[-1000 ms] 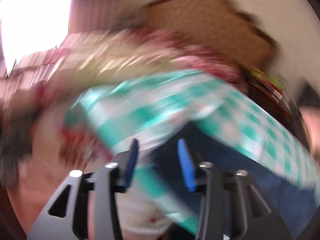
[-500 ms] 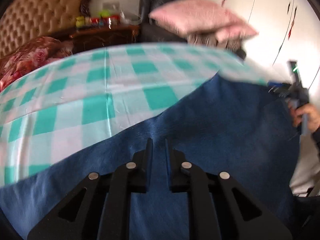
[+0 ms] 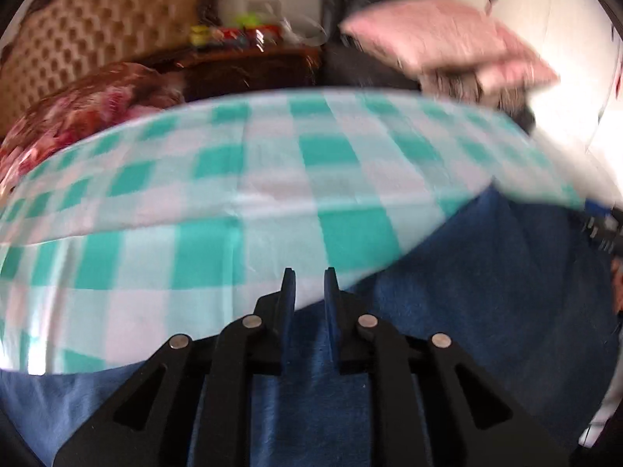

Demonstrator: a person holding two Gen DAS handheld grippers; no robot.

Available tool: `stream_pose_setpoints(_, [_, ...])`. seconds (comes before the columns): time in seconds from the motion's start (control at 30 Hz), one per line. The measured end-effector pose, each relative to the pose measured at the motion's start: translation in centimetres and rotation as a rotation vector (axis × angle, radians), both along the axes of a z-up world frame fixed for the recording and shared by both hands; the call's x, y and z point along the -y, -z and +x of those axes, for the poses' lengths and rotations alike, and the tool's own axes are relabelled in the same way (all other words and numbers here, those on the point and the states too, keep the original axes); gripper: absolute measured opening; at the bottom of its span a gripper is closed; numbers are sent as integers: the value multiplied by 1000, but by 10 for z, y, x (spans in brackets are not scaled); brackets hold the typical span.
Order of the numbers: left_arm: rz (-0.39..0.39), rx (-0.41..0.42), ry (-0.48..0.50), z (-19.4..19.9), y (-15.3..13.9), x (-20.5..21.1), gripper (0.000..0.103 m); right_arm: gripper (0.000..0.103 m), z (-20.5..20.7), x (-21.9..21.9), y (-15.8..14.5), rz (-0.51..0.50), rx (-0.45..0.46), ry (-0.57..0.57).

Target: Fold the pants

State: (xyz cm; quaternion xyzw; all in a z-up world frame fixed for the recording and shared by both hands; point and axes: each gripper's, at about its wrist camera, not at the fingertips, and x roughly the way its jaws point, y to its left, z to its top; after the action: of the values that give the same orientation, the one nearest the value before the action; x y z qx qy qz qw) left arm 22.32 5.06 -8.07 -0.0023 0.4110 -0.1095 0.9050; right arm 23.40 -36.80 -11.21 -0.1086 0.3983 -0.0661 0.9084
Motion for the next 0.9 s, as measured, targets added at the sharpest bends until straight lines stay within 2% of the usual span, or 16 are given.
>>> stream_pose_setpoints(0.1, [-77, 5, 63, -26, -9, -6, 17, 79, 1, 1, -1, -5, -2, 13])
stream_pose_setpoints(0.17, [-131, -39, 112, -49, 0, -19, 21, 82, 1, 5, -1, 16, -2, 24])
stream_pose_setpoints(0.27, [-36, -91, 44, -72, 22, -54, 21, 84, 0, 13, -4, 64, 2, 38])
stream_pose_setpoints(0.3, [-50, -84, 22, -77, 25, -72, 13, 84, -3, 14, -7, 66, 14, 50])
stream_pose_setpoints(0.33, [-86, -93, -45, -81, 26, -103, 14, 84, -8, 15, -13, 54, 36, 75])
stream_pose_setpoints(0.4, [-45, -68, -245, -89, 21, -164, 16, 84, -26, 15, -30, 37, 100, 114])
stream_pose_setpoints(0.5, [-147, -68, -341, -99, 18, -234, 19, 85, -57, 15, -48, 69, 160, 94])
stream_pose_setpoints(0.57, [-33, -121, -411, -95, 27, -261, 21, 85, -68, 14, -46, 72, 142, 96])
stream_pose_setpoints(0.6, [11, -144, -483, -92, 33, -285, 8, 85, -73, 15, -42, 75, 123, 112])
stream_pose_setpoints(0.63, [-29, -137, -536, -94, 29, -310, 2, 85, -77, 16, -38, 84, 106, 127])
stream_pose_setpoints(0.67, [-8, -146, -623, -96, 24, -328, 5, 85, -81, 18, -34, 99, 86, 148])
stream_pose_setpoints(0.7, [94, -141, -772, -102, 12, -346, 26, 85, -85, 20, -32, 112, 73, 167])
stream_pose_setpoints(0.73, [99, -97, -819, -109, 1, -353, 32, 85, -91, 22, -31, 125, 72, 184])
stream_pose_setpoints(0.8, [14, -59, -803, -121, -15, -357, 34, 85, -101, 21, -28, 155, 71, 188])
stream_pose_setpoints(0.87, [16, -46, -697, -125, -21, -337, 37, 85, -102, 16, -17, 151, 33, 170])
stream_pose_setpoints(0.9, [23, -45, -596, -127, -20, -317, 39, 85, -99, 14, -7, 118, -7, 172])
